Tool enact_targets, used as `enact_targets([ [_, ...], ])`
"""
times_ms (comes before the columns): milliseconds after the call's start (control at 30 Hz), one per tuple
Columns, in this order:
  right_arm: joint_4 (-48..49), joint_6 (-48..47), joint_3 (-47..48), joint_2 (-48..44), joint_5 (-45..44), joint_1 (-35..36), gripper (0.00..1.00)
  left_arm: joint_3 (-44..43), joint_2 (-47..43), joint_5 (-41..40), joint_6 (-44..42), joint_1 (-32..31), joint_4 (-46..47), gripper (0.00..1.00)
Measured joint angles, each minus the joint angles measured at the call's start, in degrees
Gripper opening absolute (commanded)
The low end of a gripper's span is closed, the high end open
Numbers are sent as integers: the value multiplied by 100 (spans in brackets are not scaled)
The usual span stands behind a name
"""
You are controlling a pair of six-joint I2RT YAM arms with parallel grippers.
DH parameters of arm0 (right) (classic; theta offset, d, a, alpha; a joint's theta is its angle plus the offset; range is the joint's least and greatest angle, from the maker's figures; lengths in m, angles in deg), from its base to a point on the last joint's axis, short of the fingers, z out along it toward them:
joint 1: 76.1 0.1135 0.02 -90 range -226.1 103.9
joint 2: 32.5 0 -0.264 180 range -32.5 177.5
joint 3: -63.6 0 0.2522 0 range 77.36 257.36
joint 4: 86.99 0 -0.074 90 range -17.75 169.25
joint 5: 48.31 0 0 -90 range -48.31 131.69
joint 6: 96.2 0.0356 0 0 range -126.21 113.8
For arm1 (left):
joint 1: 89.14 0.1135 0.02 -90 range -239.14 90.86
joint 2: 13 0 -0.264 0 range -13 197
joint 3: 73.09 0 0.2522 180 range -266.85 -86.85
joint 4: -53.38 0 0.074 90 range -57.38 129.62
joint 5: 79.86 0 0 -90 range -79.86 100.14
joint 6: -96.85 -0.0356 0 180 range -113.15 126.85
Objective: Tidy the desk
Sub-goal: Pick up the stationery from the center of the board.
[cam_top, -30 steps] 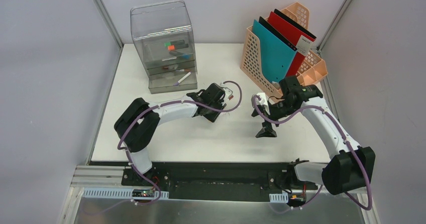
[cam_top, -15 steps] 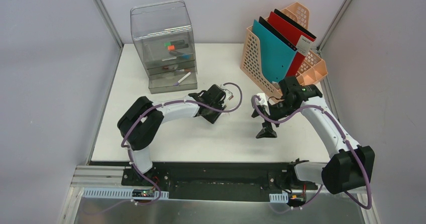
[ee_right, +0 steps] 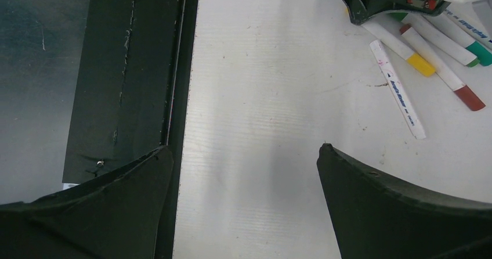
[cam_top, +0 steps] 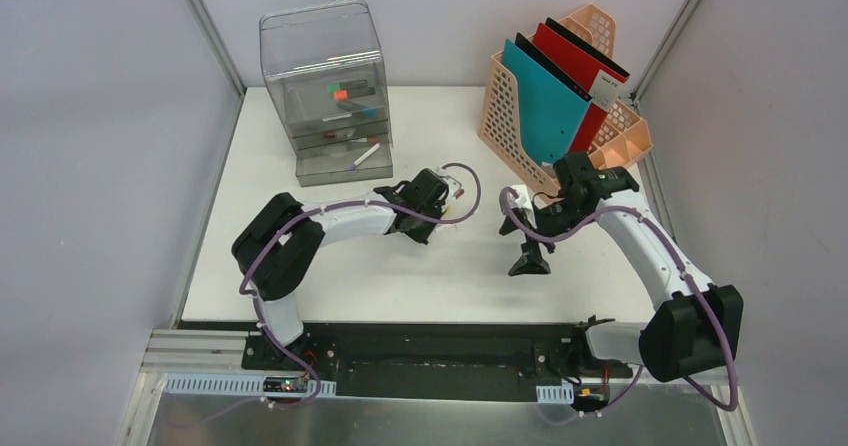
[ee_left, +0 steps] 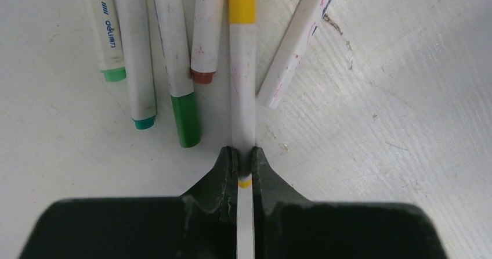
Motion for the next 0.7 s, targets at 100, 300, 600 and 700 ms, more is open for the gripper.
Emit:
enact_targets([
  [100,-39,2,0,118,66,0,97,214,-144,0,105,-17,201,0],
  [300,63,275,0,299,332,0,96,1051,-752,68,535,-144,807,0],
  [600,966,1696,-17,372,1034,24,91,2203,-1681,350,1281,-186,2140,0],
  [700,1399,2337,-90,474,1342,48,88,2492,-1974,457,1499,-186,2634,0],
])
